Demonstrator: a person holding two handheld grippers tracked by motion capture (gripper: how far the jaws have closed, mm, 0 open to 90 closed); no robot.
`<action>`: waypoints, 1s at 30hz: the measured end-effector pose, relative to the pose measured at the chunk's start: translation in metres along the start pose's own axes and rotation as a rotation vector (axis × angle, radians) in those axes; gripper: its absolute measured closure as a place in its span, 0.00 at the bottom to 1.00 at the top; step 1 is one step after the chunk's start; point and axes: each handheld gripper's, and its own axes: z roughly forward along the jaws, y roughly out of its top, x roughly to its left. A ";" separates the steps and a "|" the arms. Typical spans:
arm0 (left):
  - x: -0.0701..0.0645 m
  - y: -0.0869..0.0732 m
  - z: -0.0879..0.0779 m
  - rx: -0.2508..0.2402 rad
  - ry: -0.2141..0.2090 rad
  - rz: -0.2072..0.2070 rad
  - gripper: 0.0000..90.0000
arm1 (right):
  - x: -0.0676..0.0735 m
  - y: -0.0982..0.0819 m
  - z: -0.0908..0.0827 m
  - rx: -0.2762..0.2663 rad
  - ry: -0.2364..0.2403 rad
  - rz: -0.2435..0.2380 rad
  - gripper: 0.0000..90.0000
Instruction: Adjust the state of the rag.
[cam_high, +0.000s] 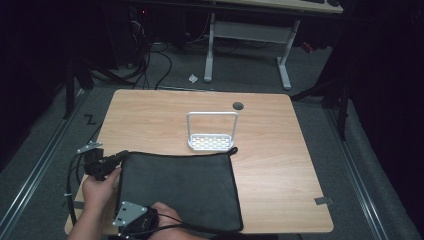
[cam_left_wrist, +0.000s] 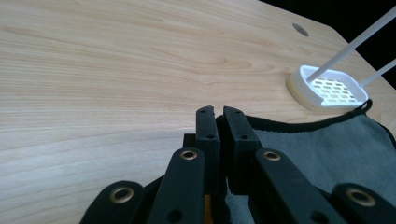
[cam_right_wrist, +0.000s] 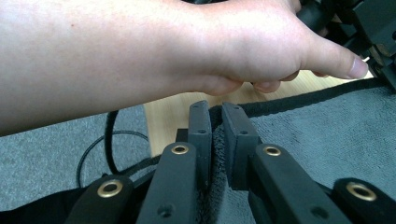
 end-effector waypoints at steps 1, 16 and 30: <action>-0.002 0.001 0.001 -0.003 -0.004 -0.004 0.95 | 0.000 0.001 0.000 -0.001 0.002 -0.001 0.93; -0.102 0.010 0.072 0.012 -0.088 0.106 0.95 | -0.045 -0.067 -0.093 -0.017 -0.164 0.156 0.92; -0.174 0.005 0.121 0.033 -0.169 0.179 0.94 | -0.071 -0.144 -0.162 0.025 -0.294 0.283 0.92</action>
